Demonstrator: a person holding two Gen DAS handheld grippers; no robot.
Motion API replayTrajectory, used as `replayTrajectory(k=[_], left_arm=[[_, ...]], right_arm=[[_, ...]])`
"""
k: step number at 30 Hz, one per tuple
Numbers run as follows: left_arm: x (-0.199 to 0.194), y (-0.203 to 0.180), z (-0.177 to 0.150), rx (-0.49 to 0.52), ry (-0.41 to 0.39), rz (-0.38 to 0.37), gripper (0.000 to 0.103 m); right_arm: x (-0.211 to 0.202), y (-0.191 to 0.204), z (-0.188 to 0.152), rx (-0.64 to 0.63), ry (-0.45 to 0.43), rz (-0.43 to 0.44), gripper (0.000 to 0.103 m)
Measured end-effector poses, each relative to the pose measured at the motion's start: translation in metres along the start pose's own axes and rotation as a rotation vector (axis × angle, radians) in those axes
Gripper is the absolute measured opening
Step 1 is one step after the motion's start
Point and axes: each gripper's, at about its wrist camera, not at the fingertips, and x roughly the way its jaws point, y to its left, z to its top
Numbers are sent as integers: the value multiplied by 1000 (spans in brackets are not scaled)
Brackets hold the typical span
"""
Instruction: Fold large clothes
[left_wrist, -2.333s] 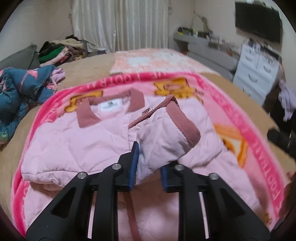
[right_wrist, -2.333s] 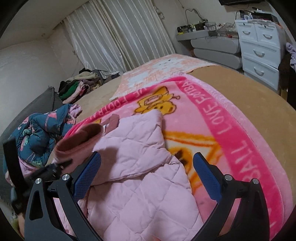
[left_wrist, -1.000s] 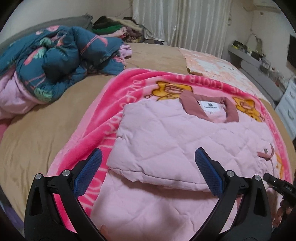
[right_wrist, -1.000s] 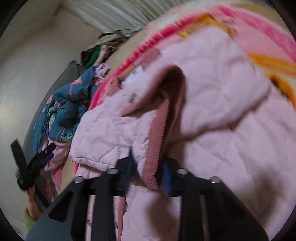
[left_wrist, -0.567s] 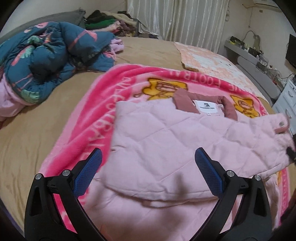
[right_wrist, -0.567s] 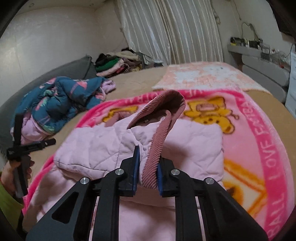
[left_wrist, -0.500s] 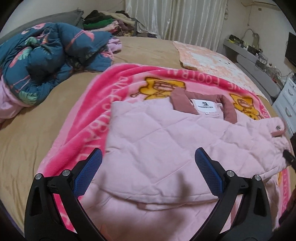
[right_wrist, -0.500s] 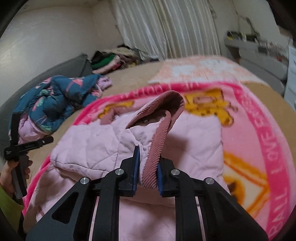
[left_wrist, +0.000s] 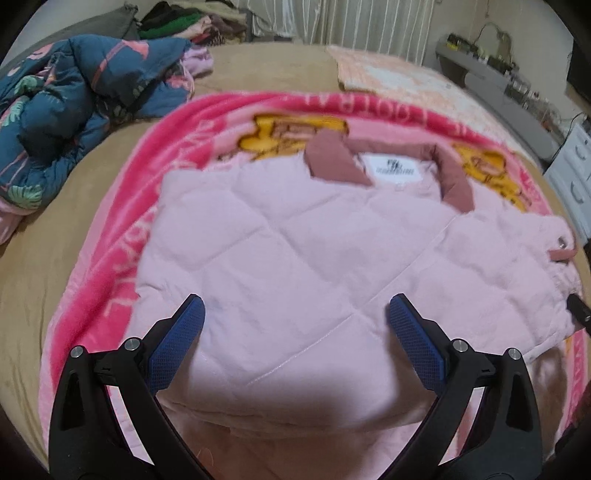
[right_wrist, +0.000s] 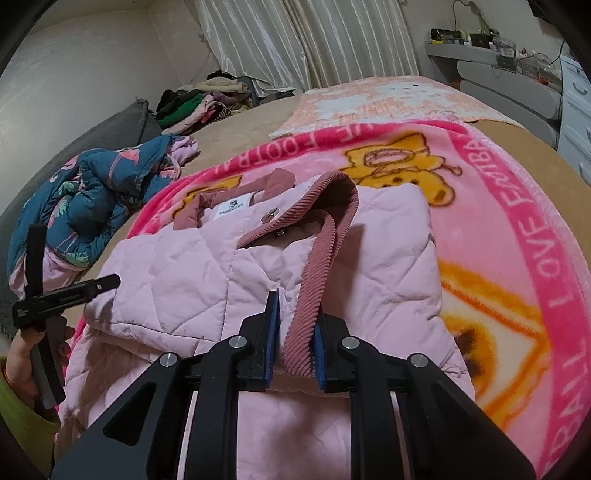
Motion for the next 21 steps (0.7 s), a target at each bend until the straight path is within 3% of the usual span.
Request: replayTrajectory(k=[2, 4, 6, 13, 15, 21], left_arm=[[9, 1, -4, 6, 21, 4, 94], [14, 3, -8, 2, 27, 3, 94], [17, 5, -10, -7, 30, -2, 94], [25, 6, -14, 2, 42, -9, 95], [28, 6, -15, 6, 44, -7, 95], [35, 7, -16, 9, 62, -17, 95]], right_arm=[[-1, 1, 1, 0, 5, -16, 23], [-3, 2, 1, -6, -2, -52, 41], [-10, 3, 3, -15, -35, -103, 50], [-23, 15, 7, -55, -83, -99, 61], [-25, 27, 7, -104, -80, -82, 70], [-11, 71, 7, -240, -41, -75, 78]])
